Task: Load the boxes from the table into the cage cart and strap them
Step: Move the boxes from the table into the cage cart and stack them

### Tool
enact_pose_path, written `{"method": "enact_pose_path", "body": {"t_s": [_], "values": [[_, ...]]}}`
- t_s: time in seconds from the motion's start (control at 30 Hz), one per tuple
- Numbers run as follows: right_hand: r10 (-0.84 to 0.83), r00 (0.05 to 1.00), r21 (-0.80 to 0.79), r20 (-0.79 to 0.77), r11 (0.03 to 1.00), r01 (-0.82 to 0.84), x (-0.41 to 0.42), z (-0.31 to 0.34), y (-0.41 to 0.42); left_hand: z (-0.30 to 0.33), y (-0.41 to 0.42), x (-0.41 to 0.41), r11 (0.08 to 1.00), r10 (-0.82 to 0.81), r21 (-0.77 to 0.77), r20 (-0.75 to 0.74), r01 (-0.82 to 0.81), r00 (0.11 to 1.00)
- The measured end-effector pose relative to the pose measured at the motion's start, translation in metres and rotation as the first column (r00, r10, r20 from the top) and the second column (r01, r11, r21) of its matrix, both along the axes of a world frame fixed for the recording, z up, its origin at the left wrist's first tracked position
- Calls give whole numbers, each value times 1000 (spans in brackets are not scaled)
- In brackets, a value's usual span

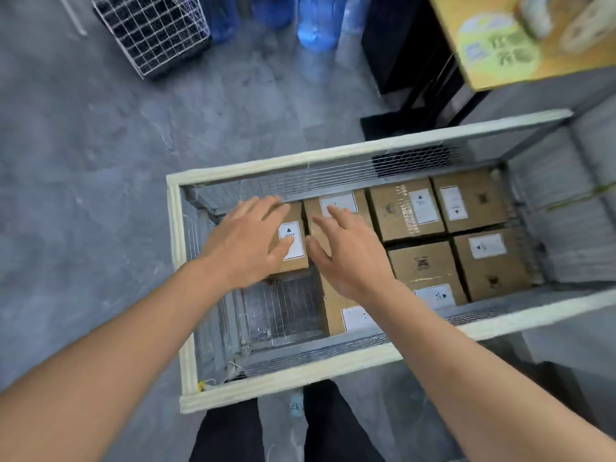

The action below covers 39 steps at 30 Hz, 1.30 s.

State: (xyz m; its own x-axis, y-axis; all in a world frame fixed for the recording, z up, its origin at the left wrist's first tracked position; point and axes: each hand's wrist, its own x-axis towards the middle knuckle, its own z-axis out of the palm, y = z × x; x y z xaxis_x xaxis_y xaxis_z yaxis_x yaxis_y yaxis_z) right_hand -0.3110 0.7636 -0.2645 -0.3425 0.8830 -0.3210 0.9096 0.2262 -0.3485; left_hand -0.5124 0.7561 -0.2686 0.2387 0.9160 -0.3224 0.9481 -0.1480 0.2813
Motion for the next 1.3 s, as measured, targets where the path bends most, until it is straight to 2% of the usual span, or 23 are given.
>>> {"method": "enact_pose_path", "body": {"t_s": [0.13,0.3,0.53,0.77,0.9,1.3], "values": [[-46,999,79,8,996,46,10,70,-21,58,-3,7,995,-53,86,-5,53,999],[-211,977,143,1,968,209,9,120,-53,121,-5,12,969,-158,193,3,155,987],[-468,884,274,-26,847,456,-3,188,-120,183,-23,12,860,-432,301,1,411,902],[-707,706,357,-34,651,669,2,238,-208,242,-65,40,661,-694,380,-18,647,720],[-807,588,386,-53,527,757,14,264,-266,264,-94,74,515,-811,415,-48,750,583],[-979,183,413,-87,132,901,42,301,-470,313,-251,186,197,-977,460,17,866,213]]}}
